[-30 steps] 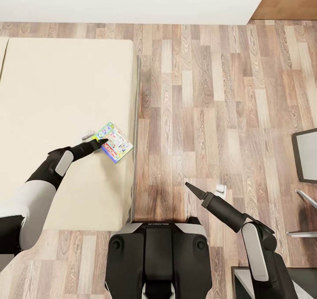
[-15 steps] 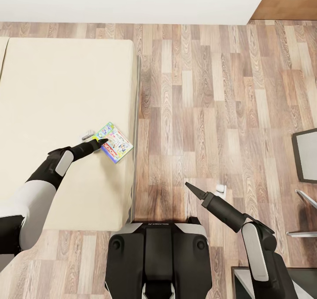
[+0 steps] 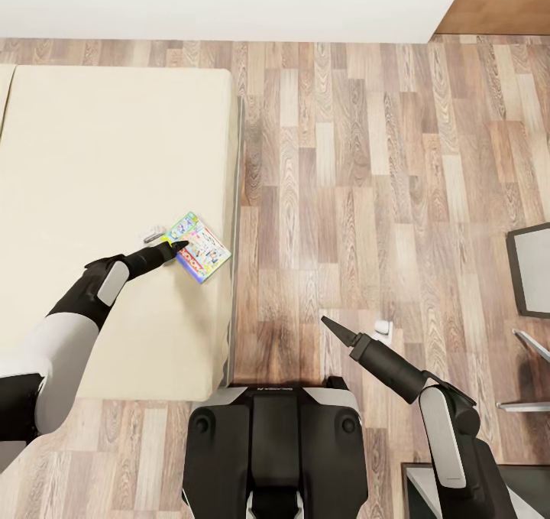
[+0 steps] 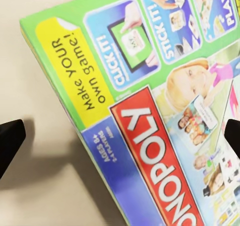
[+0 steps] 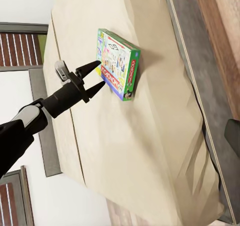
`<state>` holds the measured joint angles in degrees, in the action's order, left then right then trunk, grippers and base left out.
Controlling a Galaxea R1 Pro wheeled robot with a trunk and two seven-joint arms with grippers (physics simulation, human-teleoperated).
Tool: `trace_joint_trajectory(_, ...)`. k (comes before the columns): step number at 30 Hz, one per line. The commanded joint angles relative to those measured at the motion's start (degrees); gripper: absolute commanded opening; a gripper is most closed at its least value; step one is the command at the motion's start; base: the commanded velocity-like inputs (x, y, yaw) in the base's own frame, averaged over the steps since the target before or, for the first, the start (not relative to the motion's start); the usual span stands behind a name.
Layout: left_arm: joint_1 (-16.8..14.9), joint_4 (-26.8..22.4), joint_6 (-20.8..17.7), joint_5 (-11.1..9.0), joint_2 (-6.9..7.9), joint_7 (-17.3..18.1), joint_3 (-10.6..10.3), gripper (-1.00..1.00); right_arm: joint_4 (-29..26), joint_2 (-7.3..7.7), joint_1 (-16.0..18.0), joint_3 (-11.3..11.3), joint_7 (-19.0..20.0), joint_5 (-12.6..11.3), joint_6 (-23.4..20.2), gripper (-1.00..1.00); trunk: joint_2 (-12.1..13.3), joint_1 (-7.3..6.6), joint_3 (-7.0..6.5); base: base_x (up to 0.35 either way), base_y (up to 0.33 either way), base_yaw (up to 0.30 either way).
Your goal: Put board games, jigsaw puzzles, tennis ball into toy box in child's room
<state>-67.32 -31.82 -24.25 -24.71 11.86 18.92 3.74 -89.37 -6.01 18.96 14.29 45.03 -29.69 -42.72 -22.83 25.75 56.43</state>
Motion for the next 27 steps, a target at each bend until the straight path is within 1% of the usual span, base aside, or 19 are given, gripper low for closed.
trace_joint_trajectory(1, 0.0, 0.0, -0.5, -0.3, -0.01, 0.2, 0.2, 1.0, 0.0, -0.05, 0.0, 0.1, 0.1, -0.1, -0.3, 1.0, -0.1, 0.03, 0.05, 0.0, 0.0, 0.0)
trace_joint_trajectory(27, 0.0, -0.1, -0.6, -0.4, -0.08, 0.5, 0.1, 1.0, 0.0, -0.05, 0.0, 0.1, 0.1, -0.1, -0.3, 1.0, -0.1, 0.03, 0.05, 0.0, 0.0, 0.0)
